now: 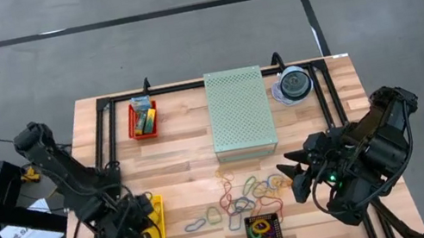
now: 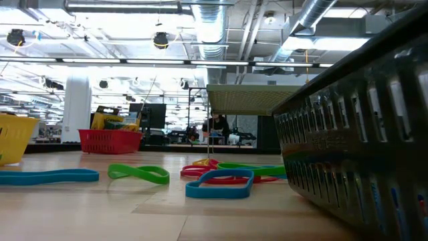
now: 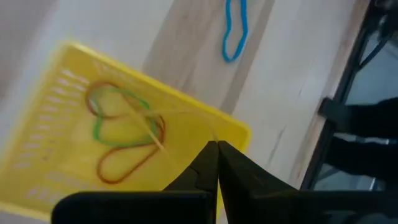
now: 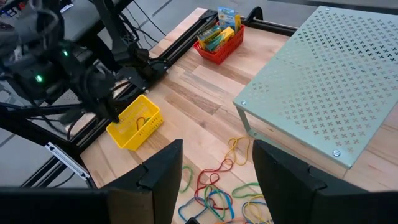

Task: Pick & Place Office Desk Supplies
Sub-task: Put the yellow rubber band into the yellow bin, then put the blue rubber band into the yellow bin

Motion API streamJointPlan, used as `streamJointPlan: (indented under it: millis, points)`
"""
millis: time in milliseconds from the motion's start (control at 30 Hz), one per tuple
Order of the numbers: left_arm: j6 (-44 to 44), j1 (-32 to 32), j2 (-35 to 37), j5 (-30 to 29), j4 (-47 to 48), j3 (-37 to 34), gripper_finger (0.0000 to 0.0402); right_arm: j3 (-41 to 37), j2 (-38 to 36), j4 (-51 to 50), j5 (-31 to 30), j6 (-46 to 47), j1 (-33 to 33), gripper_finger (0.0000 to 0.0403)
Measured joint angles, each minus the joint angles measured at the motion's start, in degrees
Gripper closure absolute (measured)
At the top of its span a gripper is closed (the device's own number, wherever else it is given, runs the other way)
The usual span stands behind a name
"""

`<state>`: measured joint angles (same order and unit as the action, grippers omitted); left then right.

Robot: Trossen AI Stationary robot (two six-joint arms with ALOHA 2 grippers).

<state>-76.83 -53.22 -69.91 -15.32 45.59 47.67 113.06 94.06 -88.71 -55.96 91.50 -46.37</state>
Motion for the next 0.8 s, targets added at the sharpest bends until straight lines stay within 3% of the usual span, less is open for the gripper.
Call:
streamJointPlan:
  millis: [300, 633, 800]
  points:
    - [-6.2, 0.67, -6.77, 2.99, -0.4, -2.89, 0.038, 0.0, 0.0, 0.69, 0.18, 0.63, 0.0, 0.0212]
    - [-7.85, 1.58, -0.44, -1.8, 1.08, -3.25, 0.0225, 0.0, 0.0, 0.94, 0.26, 0.57, 0.0, 0.0212]
    - [1.33, 3.52, 3.83, -3.96, -2.86, -3.32, 0.0181, 0.0, 0.0, 0.85, 0.24, 0.45, 0.0, 0.0212]
